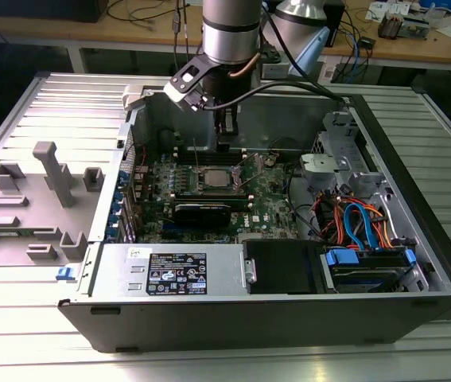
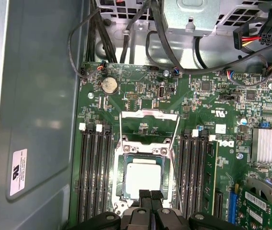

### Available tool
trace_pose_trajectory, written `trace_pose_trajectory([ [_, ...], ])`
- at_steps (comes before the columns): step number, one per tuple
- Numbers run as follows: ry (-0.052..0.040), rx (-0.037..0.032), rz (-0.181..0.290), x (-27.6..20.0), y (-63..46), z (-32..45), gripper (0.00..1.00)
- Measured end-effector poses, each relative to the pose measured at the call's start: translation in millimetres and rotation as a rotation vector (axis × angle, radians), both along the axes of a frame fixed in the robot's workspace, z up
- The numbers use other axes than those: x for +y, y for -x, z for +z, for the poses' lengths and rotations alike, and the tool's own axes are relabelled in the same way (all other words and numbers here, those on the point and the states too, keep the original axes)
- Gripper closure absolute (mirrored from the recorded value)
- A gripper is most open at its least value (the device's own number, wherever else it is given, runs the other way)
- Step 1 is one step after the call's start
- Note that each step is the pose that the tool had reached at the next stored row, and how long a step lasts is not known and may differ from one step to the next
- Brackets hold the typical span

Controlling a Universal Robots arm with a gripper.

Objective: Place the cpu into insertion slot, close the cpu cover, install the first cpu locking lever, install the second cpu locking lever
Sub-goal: 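Close the cpu cover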

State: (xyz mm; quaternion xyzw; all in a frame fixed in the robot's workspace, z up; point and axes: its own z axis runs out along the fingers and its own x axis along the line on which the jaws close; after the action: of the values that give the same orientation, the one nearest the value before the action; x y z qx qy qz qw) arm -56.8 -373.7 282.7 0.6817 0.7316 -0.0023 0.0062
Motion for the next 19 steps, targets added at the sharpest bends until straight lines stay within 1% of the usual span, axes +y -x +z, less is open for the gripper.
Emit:
trace_pose_trajectory([
  [19,0.0000,0.0000,0.000,0.0,-6.8,0.0,0.89],
])
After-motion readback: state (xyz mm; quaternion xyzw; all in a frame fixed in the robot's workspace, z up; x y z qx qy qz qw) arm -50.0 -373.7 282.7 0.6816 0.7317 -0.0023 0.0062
